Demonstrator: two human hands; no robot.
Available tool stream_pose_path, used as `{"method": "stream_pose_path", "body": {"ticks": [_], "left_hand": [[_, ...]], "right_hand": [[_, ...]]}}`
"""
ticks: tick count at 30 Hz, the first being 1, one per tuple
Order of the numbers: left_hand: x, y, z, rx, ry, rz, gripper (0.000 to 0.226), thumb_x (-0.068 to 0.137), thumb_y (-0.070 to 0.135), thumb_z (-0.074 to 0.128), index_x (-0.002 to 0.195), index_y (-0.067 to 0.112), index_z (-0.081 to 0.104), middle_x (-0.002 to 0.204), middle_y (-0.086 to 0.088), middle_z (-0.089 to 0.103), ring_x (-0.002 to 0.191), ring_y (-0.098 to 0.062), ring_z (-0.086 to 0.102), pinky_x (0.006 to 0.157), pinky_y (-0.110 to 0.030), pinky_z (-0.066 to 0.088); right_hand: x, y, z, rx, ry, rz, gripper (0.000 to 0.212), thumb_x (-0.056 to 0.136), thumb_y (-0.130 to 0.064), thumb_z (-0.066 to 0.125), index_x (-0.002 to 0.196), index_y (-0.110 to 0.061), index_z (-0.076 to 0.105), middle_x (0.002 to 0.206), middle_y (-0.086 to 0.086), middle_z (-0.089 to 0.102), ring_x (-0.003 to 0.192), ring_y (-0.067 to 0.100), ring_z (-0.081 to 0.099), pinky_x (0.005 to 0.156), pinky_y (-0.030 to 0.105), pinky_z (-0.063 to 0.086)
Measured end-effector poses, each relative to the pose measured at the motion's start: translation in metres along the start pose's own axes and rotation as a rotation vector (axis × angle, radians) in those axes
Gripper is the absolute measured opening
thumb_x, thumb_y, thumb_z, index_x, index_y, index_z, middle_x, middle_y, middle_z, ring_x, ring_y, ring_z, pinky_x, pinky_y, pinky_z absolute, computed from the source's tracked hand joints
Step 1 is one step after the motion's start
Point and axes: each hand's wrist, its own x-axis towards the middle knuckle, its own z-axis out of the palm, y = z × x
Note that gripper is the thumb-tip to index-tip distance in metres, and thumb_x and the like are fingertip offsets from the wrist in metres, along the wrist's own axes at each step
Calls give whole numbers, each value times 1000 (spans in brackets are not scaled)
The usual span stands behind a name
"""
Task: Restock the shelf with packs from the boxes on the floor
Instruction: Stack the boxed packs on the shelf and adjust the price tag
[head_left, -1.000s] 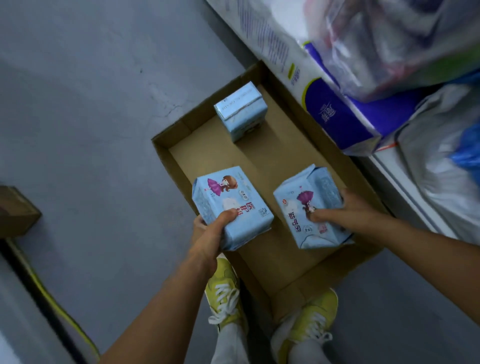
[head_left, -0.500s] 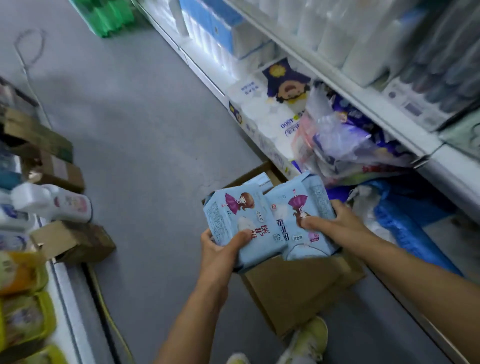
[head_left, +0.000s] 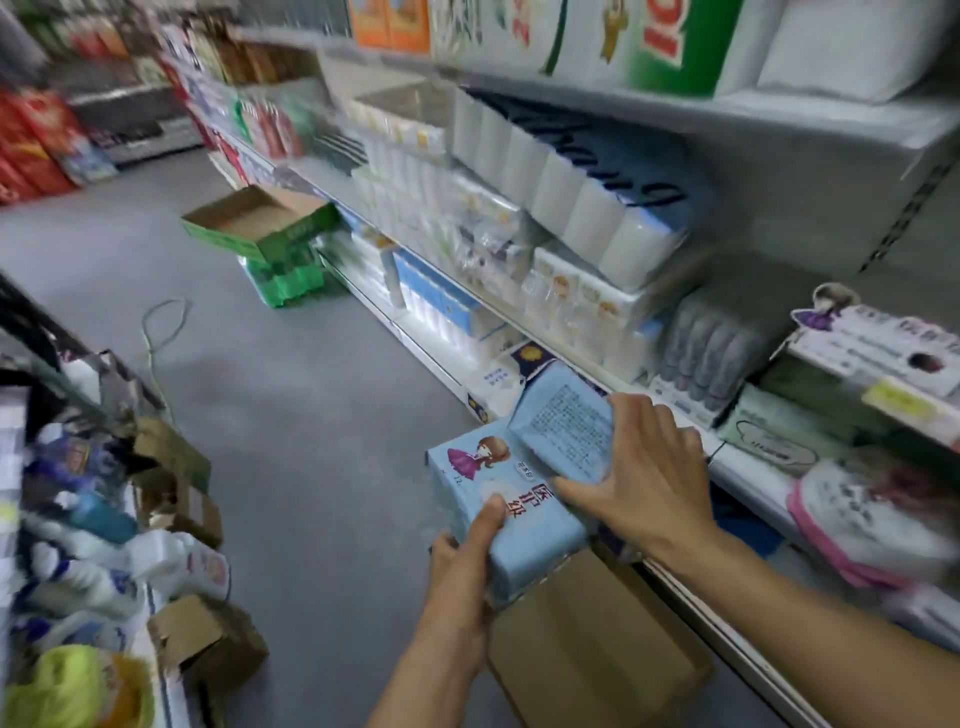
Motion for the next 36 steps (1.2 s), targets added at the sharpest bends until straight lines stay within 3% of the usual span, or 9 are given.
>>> {"method": "stream_pose_path", "body": {"ticks": [7,10,12,16,19,23,27,32,36], "left_hand": [[-64,54,18,-113,-55,18,80,58,31,83,130,15,54,107,-13,74,91,-32,72,59,-36,58],[-89,66,22,-120,-111,39,75,60,28,81,127,14,54,103,-14,75,80,-29,73,55,-34,57],[-102,73,22,-111,-147,71,69,62,25,79,124,11,53,99,-13,75,75,-27,73,48,-30,55],[-116,82,23,-92,-187,110,71,62,24,79,128,13,53,102,-15,75,89,-33,73,64,-41,60],[-127,83,26,-67,-217,129,73,63,28,79,130,14,53,106,-15,74,98,-36,70,83,-50,58],[-145,86,40,-37,-263,138,71,62,27,80,127,14,55,108,-16,73,103,-38,68,96,-60,50],[-163,88,57,15,-305,135,71,60,27,82,125,14,56,107,-14,74,102,-35,69,98,-59,49],[-183,93,84,60,-341,96,77,54,33,85,125,18,59,106,-12,75,101,-33,69,87,-51,57],[-202,101,106,88,-370,93,69,60,35,80,123,17,60,106,-11,72,92,-28,67,61,-34,56]], "right_hand": [[-11,-37,-108,262,204,-275,26,88,-31,43,103,-36,63,109,-17,56,104,9,44,83,32,24],[-13,-44,-142,435,204,-212,29,84,-18,51,89,-44,62,102,-22,56,100,-1,38,83,30,21],[-16,-41,-164,419,155,-148,35,82,-19,61,103,-46,55,111,-21,52,107,1,37,90,32,25],[-28,-37,-210,532,4,138,99,58,-49,81,142,-34,31,139,-6,35,125,15,32,108,42,32],[-38,-36,-233,701,-196,435,128,52,-57,87,152,-25,14,149,2,32,131,26,39,105,46,37],[-55,-34,-250,1008,-410,685,72,66,-49,82,121,-12,54,107,15,64,91,33,62,71,46,53],[-74,-22,-259,1196,-269,719,48,67,-42,82,102,-15,63,83,8,71,71,22,66,58,31,53],[-90,0,-280,1341,-16,729,73,55,-43,88,116,-13,63,94,12,75,88,30,71,85,50,56],[-99,26,-310,1355,197,719,78,60,-44,86,122,-7,58,97,14,74,84,30,71,76,49,59]]}}
